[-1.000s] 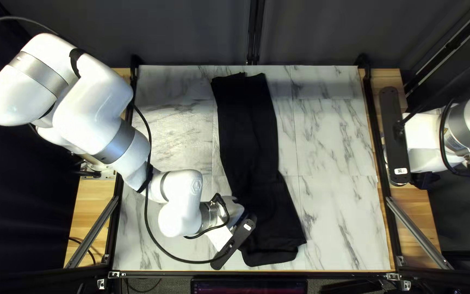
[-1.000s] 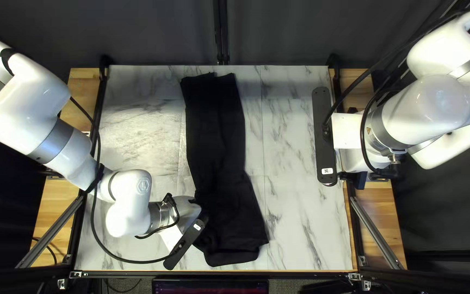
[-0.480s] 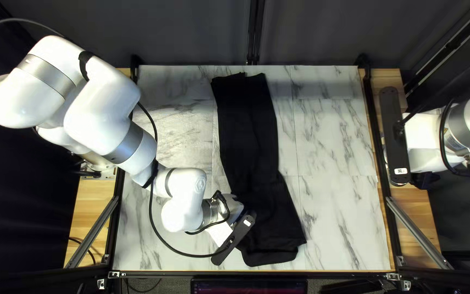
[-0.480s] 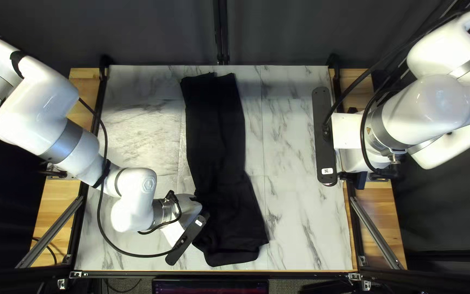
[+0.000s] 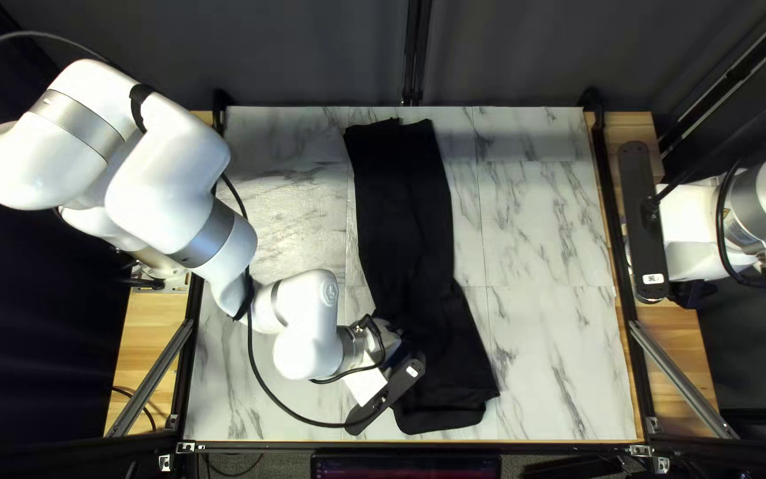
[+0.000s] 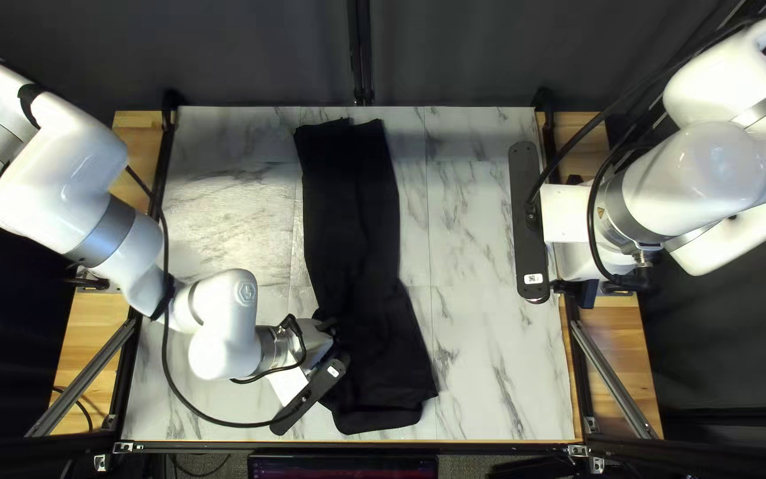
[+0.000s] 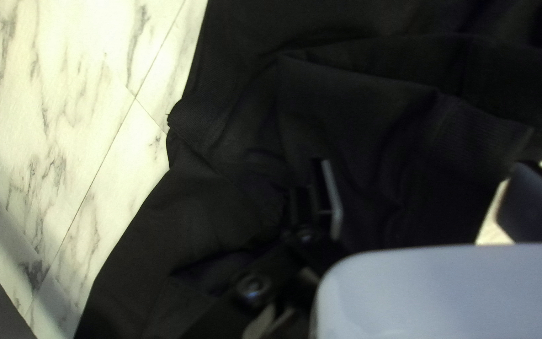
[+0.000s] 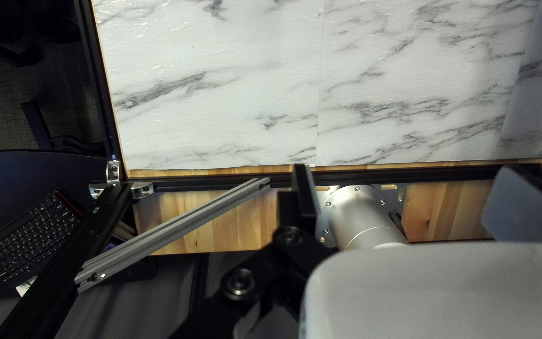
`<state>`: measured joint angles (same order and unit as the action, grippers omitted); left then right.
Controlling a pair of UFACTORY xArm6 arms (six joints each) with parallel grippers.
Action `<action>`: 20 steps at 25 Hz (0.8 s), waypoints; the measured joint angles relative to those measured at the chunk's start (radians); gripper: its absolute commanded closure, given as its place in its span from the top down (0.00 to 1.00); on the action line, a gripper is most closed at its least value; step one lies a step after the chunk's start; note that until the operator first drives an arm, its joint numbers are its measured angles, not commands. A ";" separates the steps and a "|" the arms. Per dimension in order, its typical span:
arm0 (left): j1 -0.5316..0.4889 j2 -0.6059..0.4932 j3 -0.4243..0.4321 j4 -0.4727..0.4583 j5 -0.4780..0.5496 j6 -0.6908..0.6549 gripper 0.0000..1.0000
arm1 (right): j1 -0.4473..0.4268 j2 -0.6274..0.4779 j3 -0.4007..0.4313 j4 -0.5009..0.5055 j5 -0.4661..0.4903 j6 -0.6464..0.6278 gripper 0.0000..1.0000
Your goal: Fold t-shirt
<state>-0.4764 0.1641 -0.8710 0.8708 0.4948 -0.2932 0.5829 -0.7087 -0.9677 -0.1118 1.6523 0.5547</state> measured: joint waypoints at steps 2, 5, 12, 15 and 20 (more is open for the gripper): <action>0.010 -0.043 0.024 -0.015 0.026 0.039 1.00 | 0.000 0.000 0.000 0.000 0.000 0.000 1.00; 0.050 -0.083 0.053 -0.027 0.040 0.106 1.00 | 0.000 0.000 0.000 0.000 0.000 0.000 1.00; 0.239 -0.086 0.085 -0.132 -0.059 0.486 1.00 | 0.000 0.000 0.000 0.000 0.000 0.000 1.00; 0.322 -0.052 0.083 -0.180 -0.130 0.642 1.00 | 0.000 0.000 0.000 0.000 0.000 0.000 1.00; 0.407 -0.014 0.096 -0.236 -0.218 0.829 1.00 | 0.000 0.000 0.000 0.000 0.000 0.000 1.00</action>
<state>-0.0695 0.1503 -0.7754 0.6350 0.2768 0.5356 0.5829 -0.7087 -0.9677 -0.1118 1.6523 0.5547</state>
